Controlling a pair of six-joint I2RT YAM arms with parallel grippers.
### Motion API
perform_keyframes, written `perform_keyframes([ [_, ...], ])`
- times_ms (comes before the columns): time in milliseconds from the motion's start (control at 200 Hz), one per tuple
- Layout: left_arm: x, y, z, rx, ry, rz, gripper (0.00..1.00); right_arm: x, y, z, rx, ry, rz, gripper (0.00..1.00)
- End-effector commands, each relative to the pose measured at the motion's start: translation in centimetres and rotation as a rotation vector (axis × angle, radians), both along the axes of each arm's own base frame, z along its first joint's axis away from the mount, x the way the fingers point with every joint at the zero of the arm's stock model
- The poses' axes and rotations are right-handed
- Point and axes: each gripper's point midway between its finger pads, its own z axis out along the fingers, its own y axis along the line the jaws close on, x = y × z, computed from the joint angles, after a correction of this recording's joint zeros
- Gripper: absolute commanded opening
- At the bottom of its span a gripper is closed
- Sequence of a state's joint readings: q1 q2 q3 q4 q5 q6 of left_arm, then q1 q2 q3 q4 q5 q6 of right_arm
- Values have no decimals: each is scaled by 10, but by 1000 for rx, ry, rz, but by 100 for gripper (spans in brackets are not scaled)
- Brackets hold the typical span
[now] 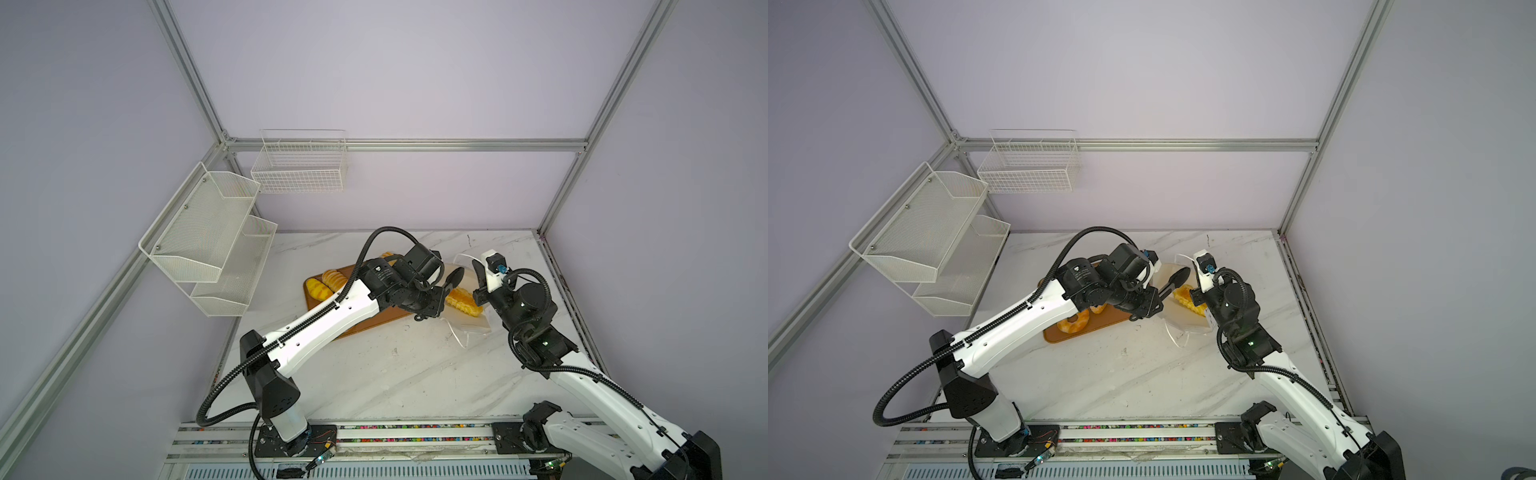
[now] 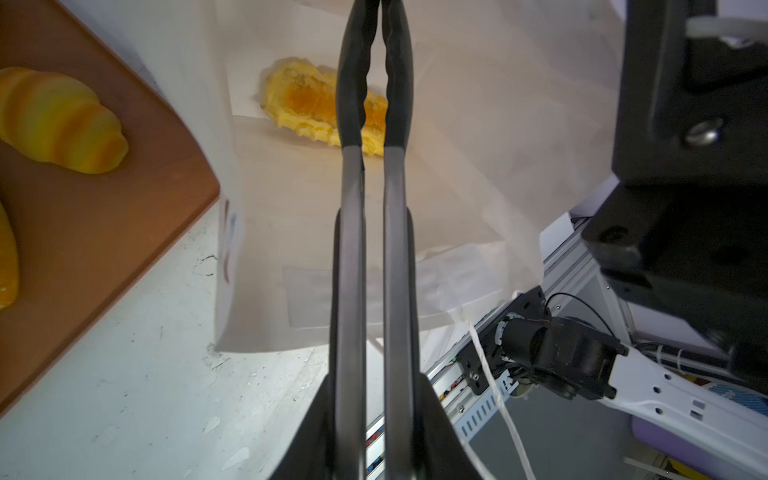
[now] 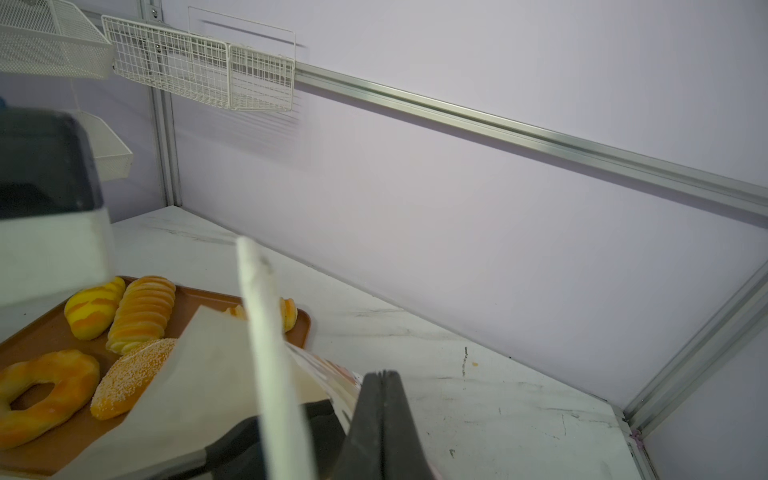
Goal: Take the fake bread out of the paper bag
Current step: 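Reach the left tongs deeper into the bag toward the yellow bread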
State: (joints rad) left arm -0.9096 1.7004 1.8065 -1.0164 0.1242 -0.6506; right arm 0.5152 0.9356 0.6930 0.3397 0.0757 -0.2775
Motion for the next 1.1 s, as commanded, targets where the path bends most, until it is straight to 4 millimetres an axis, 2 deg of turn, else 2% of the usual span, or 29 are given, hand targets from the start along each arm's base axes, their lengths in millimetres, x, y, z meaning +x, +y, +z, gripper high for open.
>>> perform_keyframes([
  [0,12,-29,52,-231,-24,67,22,1,-4,12,87,22,-21,0],
  [175,9,-42,37,-261,4,89,19,1,-4,6,114,64,-22,0],
  [525,0,-49,-10,-188,58,92,17,9,6,-4,164,152,3,0],
  [660,-1,-54,-32,-156,99,83,17,3,7,-2,173,136,25,0],
  [870,2,-61,-47,-176,105,84,17,-4,8,3,194,131,54,0],
  [1005,4,-70,-59,-194,141,74,18,-21,20,10,153,64,170,0],
  [1095,9,-76,-62,-229,158,84,22,-33,20,13,140,23,204,0],
])
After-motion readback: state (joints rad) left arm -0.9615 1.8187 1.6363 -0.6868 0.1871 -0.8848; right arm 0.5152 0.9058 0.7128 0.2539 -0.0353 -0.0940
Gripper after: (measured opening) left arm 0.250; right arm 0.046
